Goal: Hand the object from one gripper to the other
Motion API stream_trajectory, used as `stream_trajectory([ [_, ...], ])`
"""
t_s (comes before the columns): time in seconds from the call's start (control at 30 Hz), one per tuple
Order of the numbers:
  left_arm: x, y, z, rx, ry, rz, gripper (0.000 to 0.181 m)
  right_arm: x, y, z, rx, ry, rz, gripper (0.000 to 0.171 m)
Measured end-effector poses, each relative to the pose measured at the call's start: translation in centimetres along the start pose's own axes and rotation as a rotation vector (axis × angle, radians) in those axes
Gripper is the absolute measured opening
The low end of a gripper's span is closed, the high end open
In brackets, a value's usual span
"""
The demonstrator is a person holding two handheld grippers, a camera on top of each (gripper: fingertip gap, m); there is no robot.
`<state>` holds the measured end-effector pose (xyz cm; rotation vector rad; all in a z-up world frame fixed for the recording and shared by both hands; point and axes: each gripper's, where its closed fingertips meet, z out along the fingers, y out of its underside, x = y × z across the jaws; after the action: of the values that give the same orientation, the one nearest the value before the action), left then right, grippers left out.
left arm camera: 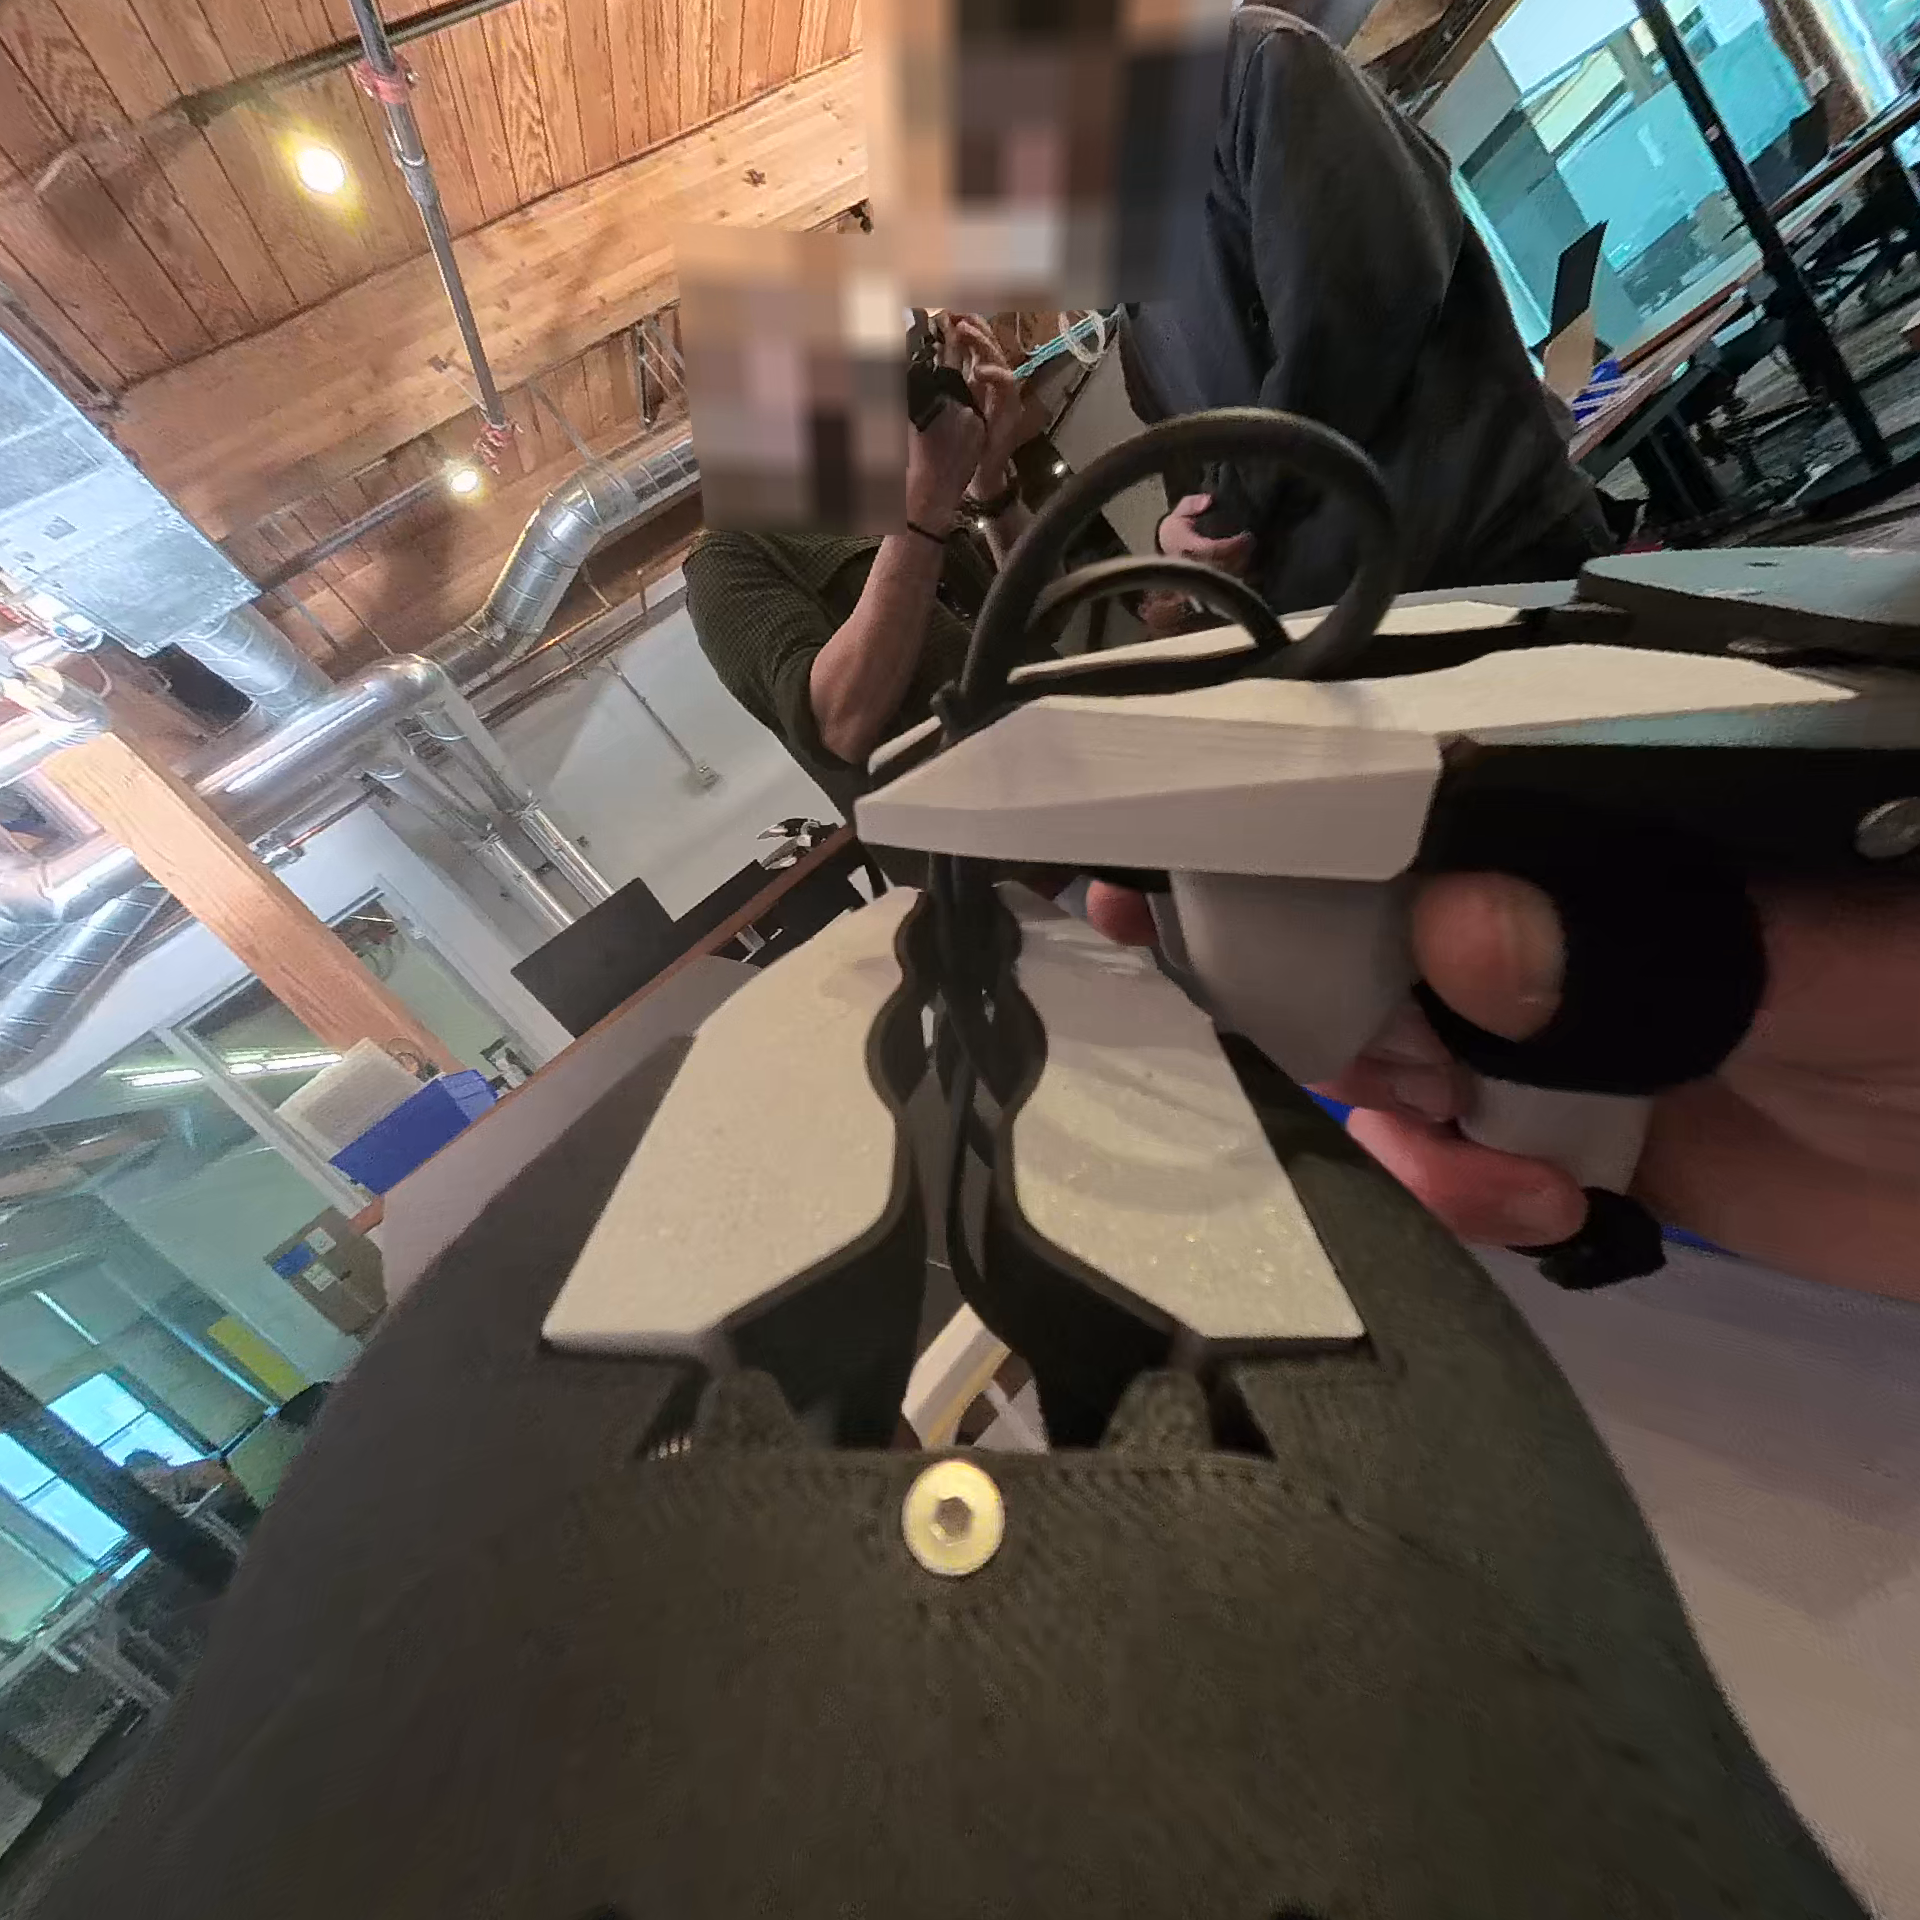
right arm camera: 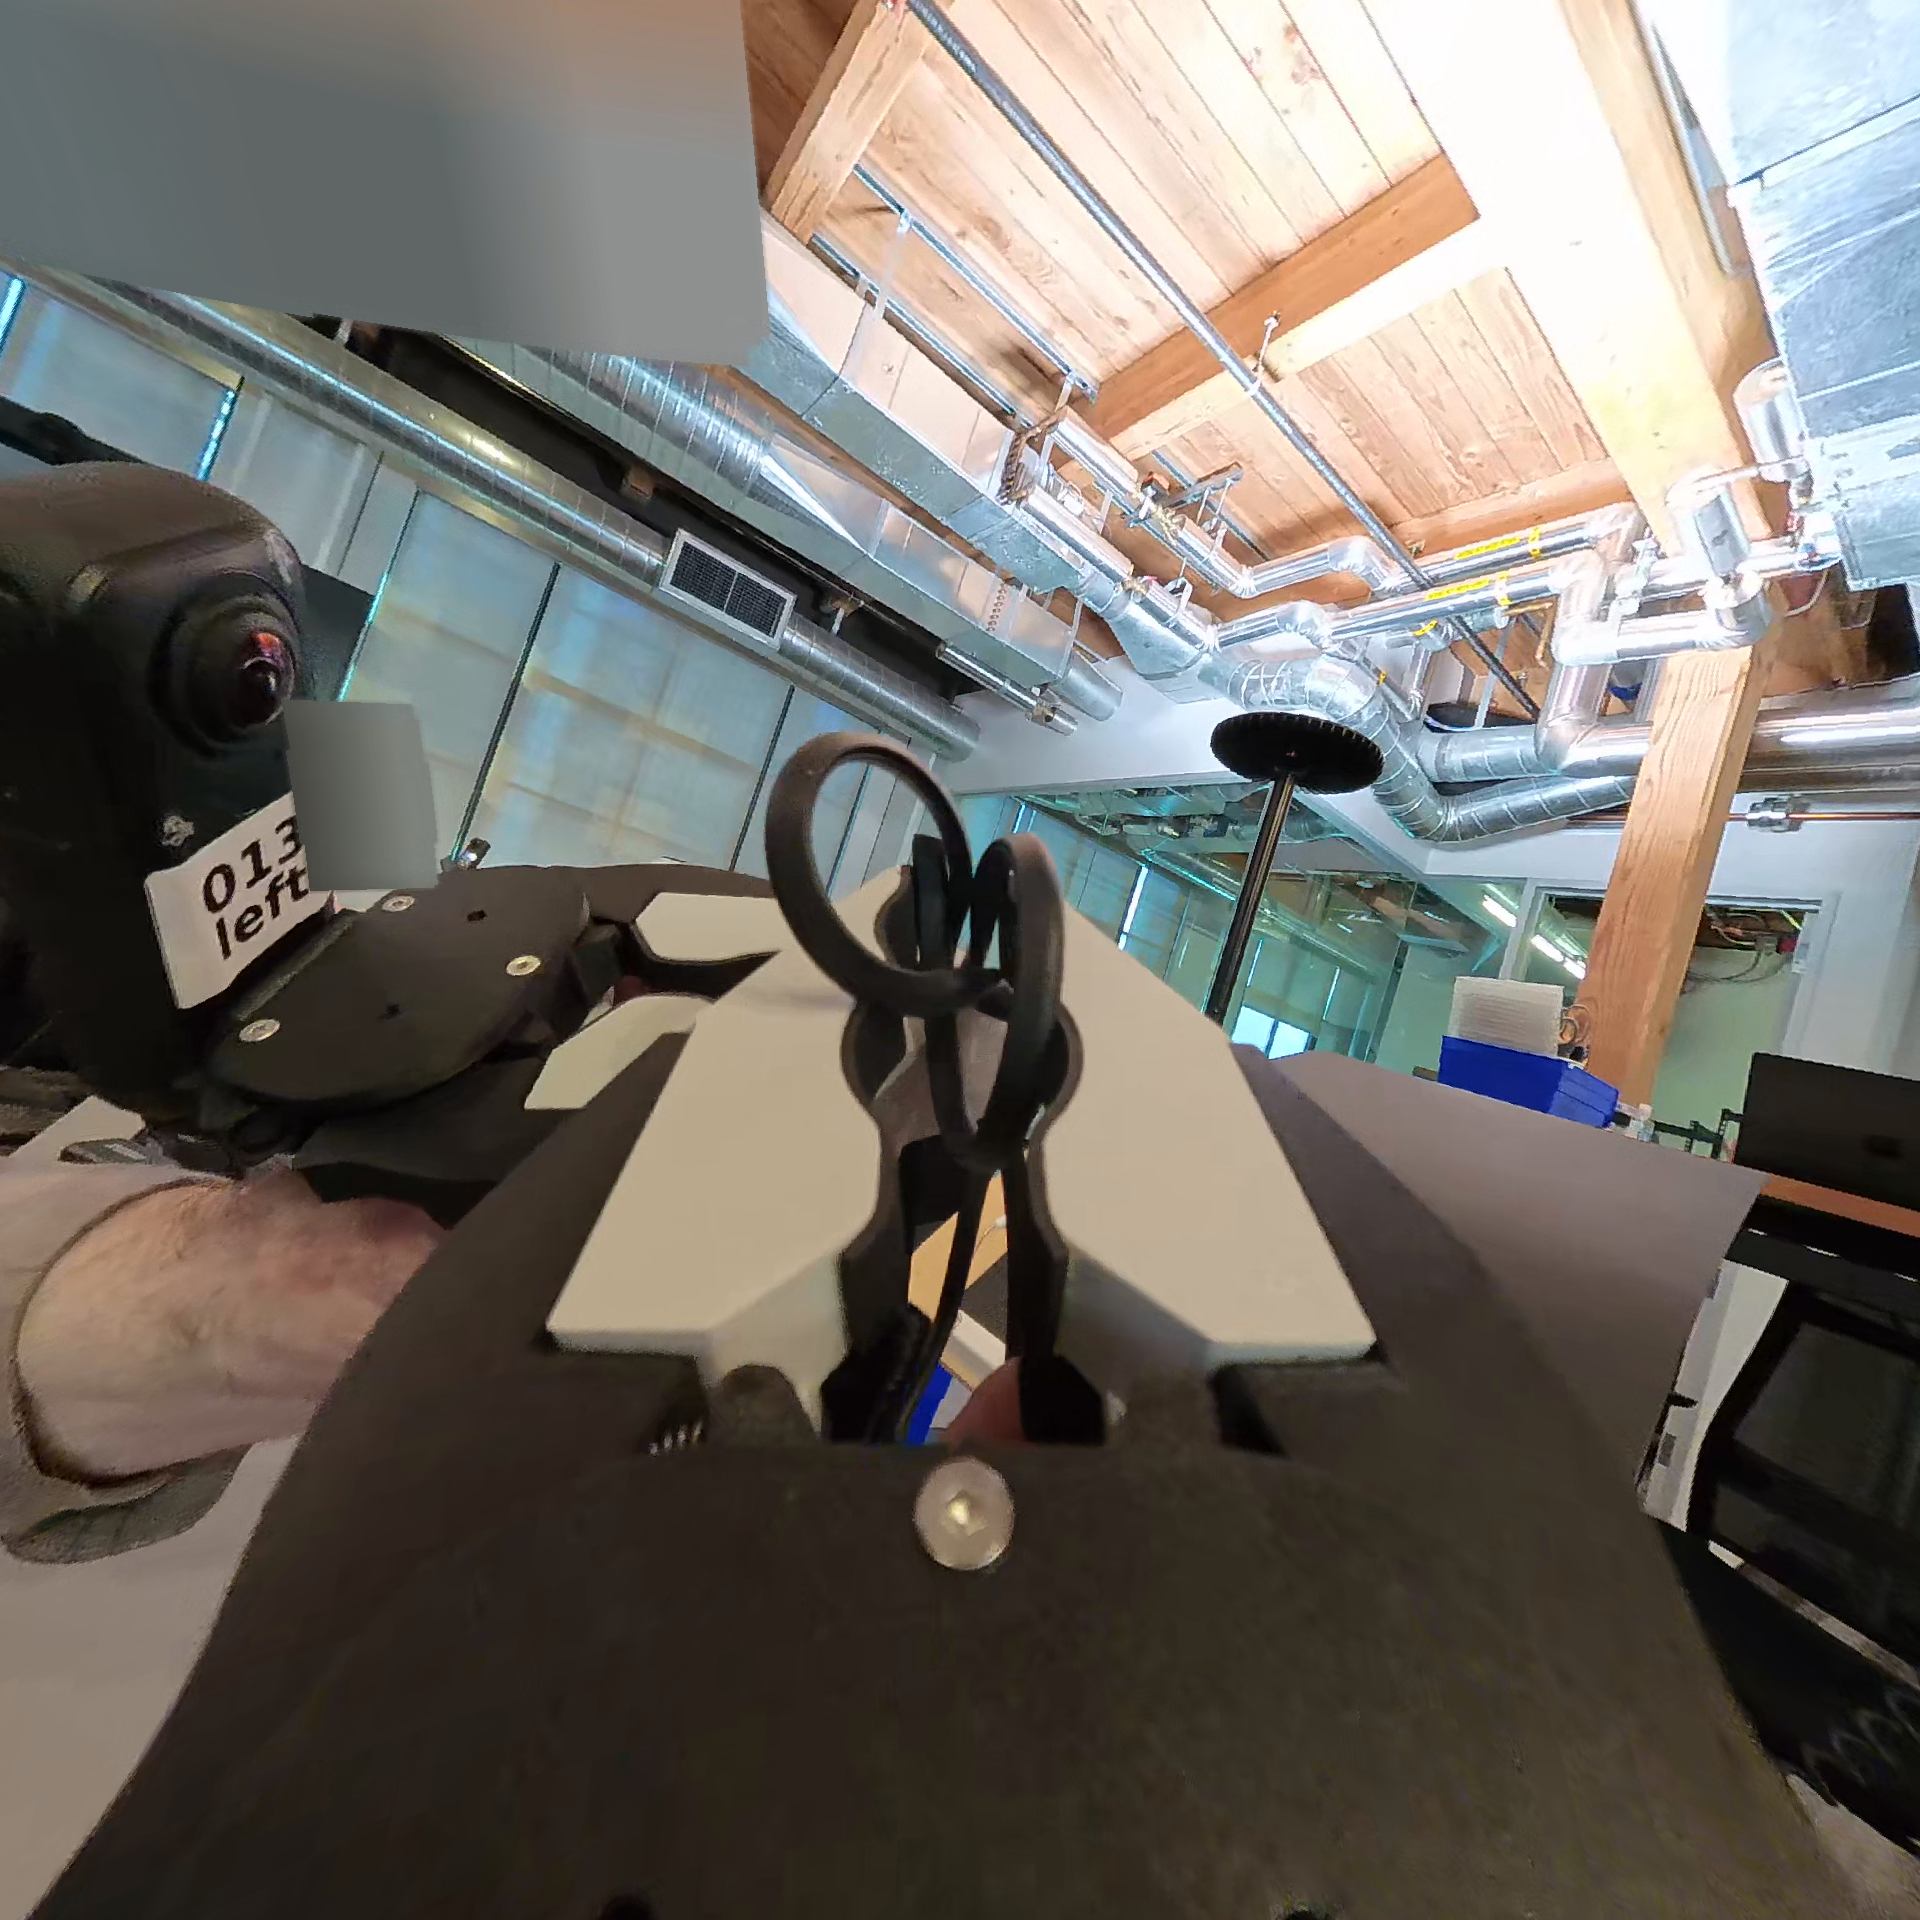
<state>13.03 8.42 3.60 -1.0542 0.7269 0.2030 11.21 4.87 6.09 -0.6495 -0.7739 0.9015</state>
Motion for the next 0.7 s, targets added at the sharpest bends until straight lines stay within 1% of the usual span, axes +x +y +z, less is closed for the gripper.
stream_trajectory([
  [0.23, 0.5, 0.3, 0.0, -0.007, 0.021, -0.051, 0.007, 0.1, 0.4, -0.1, -0.040, -0.012, 0.008, 0.010],
  [0.5, 1.0, -0.4, -0.6, 0.024, 0.059, -0.065, 0.009, -0.5, 0.0, -0.3, -0.050, -0.060, -0.020, 0.005],
  [0.7, 1.3, -1.1, -1.7, 0.084, 0.118, -0.127, 0.010, -1.0, -0.7, -0.4, -0.045, -0.096, -0.021, 0.005],
])
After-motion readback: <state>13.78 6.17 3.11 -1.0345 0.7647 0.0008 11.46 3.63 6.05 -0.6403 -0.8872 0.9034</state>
